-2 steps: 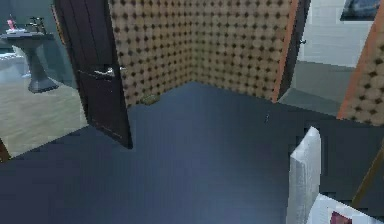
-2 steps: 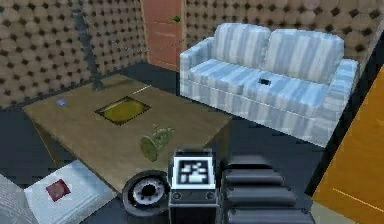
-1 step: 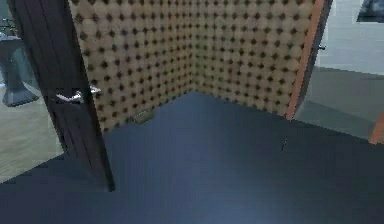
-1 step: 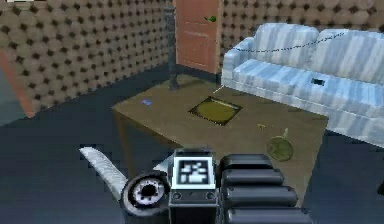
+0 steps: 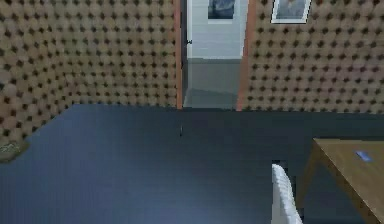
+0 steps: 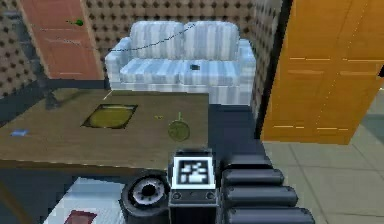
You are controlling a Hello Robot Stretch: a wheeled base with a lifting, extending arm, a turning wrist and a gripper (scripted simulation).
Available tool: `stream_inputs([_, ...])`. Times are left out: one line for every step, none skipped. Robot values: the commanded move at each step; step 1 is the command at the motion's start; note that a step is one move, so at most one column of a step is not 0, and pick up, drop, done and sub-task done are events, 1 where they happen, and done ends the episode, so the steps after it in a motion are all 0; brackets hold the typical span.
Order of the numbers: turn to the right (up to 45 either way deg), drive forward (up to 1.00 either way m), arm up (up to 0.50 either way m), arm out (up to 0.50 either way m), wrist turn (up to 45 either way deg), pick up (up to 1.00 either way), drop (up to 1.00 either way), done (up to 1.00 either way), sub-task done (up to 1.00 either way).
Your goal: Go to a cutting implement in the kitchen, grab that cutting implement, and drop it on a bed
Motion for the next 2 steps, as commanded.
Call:
stream_inputs([0.0,0.90,0.00,0.00,0.0,0.00,0.00,0.00,0.00])
stream_inputs([27.0,0.00,0.00,0.00,0.0,0.00,0.00,0.00,0.00])
